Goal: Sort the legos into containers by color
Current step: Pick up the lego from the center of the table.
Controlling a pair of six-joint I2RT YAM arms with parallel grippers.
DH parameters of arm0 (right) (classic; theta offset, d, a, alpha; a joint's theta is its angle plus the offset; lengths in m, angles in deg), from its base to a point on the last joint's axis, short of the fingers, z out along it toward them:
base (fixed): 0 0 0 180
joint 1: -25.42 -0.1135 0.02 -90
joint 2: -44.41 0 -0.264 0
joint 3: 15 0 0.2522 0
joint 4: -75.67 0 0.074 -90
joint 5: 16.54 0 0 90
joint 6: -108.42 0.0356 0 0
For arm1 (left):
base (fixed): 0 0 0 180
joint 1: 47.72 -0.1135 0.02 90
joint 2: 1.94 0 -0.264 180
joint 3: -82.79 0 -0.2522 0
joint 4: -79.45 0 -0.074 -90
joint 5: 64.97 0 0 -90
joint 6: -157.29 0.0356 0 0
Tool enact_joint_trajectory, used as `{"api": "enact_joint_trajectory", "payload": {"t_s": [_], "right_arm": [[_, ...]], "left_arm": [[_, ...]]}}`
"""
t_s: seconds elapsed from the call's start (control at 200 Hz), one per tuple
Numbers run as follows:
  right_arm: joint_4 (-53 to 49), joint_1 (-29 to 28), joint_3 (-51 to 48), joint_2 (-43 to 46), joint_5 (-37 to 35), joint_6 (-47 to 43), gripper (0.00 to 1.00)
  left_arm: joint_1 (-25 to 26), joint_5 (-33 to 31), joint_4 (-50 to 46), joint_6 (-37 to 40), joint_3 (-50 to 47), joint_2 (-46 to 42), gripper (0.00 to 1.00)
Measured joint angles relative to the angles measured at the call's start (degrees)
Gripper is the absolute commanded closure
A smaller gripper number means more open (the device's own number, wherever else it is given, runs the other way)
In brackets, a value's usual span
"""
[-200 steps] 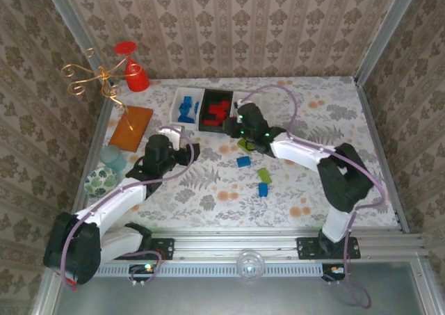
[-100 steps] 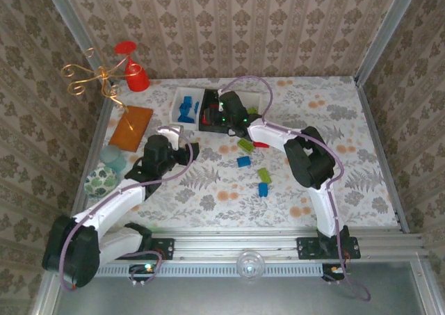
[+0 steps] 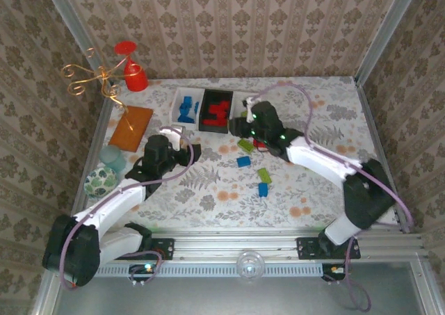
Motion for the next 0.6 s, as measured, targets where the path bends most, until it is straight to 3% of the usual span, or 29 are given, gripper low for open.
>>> {"api": "enact_joint_trajectory", "payload": {"t_s": [0.13,0.265,0.46,0.6], "right_arm": [[-7.43,-1.07,-9.73,9.81,-5.33,0.0,0.4],[-11.74,-0.02,-15.43,12.83,-7.61,0.09,0.39],[-8.87,7.02,-16.65,8.22,-7.67,0.63,0.35],[-6.38,7.78,-13.88,-0.87,-7.65,0.37,0.32]], "left_arm": [[1.03,2.03,0.24,0.04,0.17,2.51,0.28],[2.75,3.48,0.39,0.11,0.74,4.76,0.28],[3.37,3.96,1.03,0.26,1.18,5.53,0.28],[3.37,3.93,1.27,0.31,1.2,5.53,0.28]]}}
